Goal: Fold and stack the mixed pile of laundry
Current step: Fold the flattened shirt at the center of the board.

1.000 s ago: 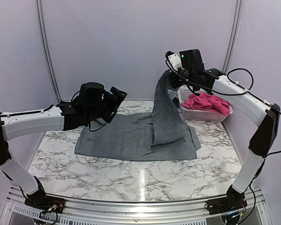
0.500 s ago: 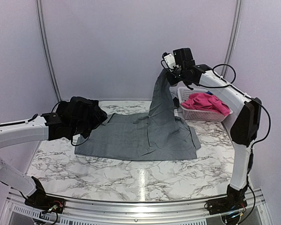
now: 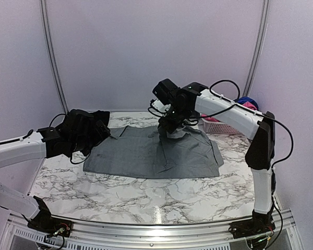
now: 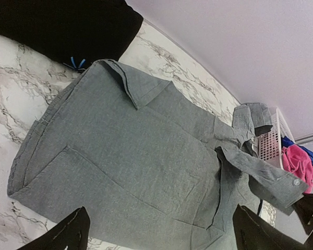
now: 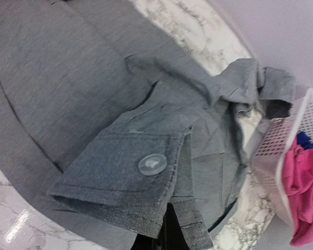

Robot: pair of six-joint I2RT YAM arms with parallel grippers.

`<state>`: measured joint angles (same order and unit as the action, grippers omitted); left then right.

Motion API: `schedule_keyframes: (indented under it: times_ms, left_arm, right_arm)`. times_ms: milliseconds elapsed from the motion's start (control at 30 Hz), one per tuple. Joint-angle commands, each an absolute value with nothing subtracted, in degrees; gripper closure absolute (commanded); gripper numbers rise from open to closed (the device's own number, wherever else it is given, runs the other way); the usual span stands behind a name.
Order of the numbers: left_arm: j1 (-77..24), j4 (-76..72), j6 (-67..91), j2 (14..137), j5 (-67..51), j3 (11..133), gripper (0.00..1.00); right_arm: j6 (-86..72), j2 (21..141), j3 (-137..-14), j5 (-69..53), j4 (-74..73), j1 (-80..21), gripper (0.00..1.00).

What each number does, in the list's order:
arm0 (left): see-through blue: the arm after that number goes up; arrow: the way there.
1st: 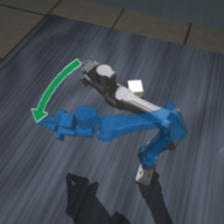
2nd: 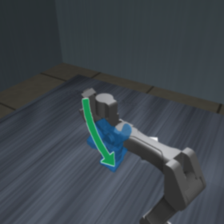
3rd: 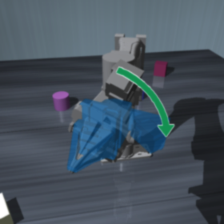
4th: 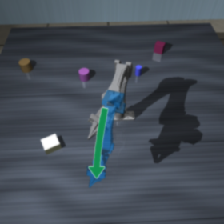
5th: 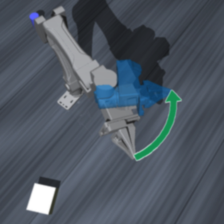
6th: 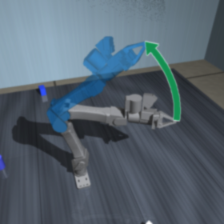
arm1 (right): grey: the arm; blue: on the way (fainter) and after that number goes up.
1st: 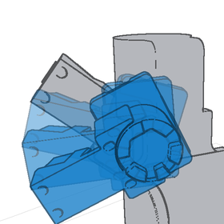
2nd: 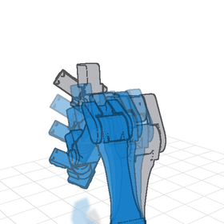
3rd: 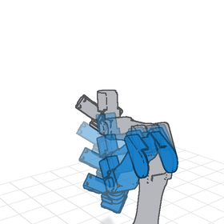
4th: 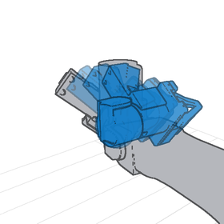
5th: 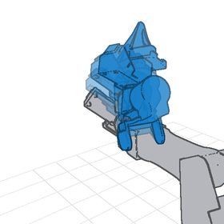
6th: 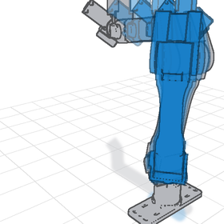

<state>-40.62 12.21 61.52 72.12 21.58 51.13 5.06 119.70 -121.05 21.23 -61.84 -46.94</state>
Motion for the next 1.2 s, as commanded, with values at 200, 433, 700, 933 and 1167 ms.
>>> schedule_keyframes:
  times_ms: [200, 433, 700, 933, 1167]
  left_arm:
    - [-36.12, 15.34, 63.92, 61.38, 16.87, 42.61, 0.01]
    - [-35.86, 17.01, 64.17, 57.94, 16.61, 40.2, 0.01]
    - [-35.42, 16.62, 59.71, 59.23, 14.8, 39.98, 0.01]
    - [-35.42, 2.05, 52.9, 68.55, -1.33, 38.51, 0.17]
    - [-35.43, -10.54, 54.88, 83.88, -11.09, 41.85, 0.42]
  right_arm:
    - [-10.25, 126.89, -124.66, -12.91, -61.17, -49.66, 1.0]
    - [-27.23, 131.08, -121.52, -34.05, -30.03, -49.57, 0.94]
    - [-35.76, 129.06, -118.59, -45.81, -15.41, -46.78, 0.17]
    - [-27.65, 106.19, -93.37, -34.83, -17.15, -37.47, 0.2]
    - [-25.01, 91.17, -70.43, -28.77, -21.18, -27.38, 0.27]
